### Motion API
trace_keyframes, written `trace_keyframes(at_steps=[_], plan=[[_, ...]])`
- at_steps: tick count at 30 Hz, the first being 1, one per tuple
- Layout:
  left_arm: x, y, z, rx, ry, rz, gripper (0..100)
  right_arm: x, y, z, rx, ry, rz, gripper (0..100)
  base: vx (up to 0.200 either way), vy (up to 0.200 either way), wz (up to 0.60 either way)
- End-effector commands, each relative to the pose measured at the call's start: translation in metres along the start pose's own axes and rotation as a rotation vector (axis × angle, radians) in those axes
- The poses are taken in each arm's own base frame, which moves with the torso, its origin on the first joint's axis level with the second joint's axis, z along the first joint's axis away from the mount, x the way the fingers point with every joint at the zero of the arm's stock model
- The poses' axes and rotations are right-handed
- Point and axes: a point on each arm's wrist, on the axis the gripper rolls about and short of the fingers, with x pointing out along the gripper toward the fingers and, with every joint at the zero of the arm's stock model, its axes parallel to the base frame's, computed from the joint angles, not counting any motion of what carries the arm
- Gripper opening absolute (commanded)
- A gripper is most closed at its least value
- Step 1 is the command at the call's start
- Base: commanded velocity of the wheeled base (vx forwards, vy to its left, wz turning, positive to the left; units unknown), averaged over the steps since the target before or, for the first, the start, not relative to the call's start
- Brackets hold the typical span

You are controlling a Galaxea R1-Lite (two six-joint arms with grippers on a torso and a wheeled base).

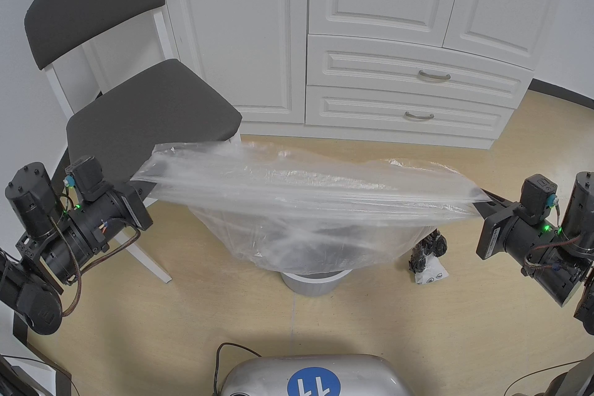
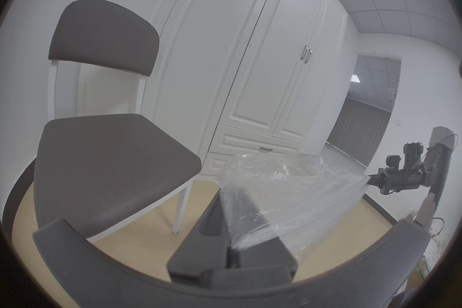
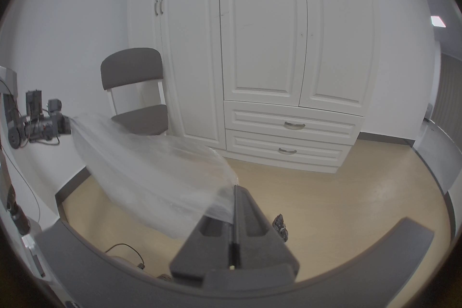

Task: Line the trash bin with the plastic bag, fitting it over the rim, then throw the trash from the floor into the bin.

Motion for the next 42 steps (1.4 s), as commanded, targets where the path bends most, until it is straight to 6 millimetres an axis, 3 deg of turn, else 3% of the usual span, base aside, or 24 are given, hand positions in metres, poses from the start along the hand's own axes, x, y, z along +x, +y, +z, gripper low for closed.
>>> trace_keyframes(at_steps=[1,13,28,31,36,37,38,42], plan=[[-0.004,0.014,0.011,0.009,-0.021,0.029,0,0.001,-0.011,-0.009,-0.027,0.035,-0.028,0,0.0,0.0,0.0],[-0.003,0.019,0.004,-0.001,0.008,0.047,0,0.004,-0.01,-0.021,-0.088,0.087,0.022,0,0.0,0.0,0.0],[-0.008,0.012,0.003,0.043,0.011,0.025,0,0.002,-0.007,-0.02,-0.138,0.066,0.037,0,0.0,0.0,0.0],[-0.001,0.003,0.002,0.042,0.012,-0.021,0,0.006,-0.003,-0.011,-0.129,0.037,0.046,0,0.0,0.0,0.0],[0.04,-0.02,0.008,0.05,-0.035,-0.141,0,0.032,0.005,0.009,-0.104,-0.02,0.042,0,0.0,0.0,0.0],[0.04,-0.02,0.008,0.05,-0.035,-0.141,0,0.032,0.005,0.009,-0.104,-0.02,0.042,0,0.0,0.0,0.0],[0.055,-0.039,0.003,0.038,-0.043,-0.198,0,0.042,0.013,0.01,-0.068,-0.019,0.059,0,0.0,0.0,0.0],[0.068,-0.082,-0.018,-0.036,-0.046,-0.223,0,0.057,0.052,0.004,0.142,-0.041,0.161,0,0.0,0.0,0.0]])
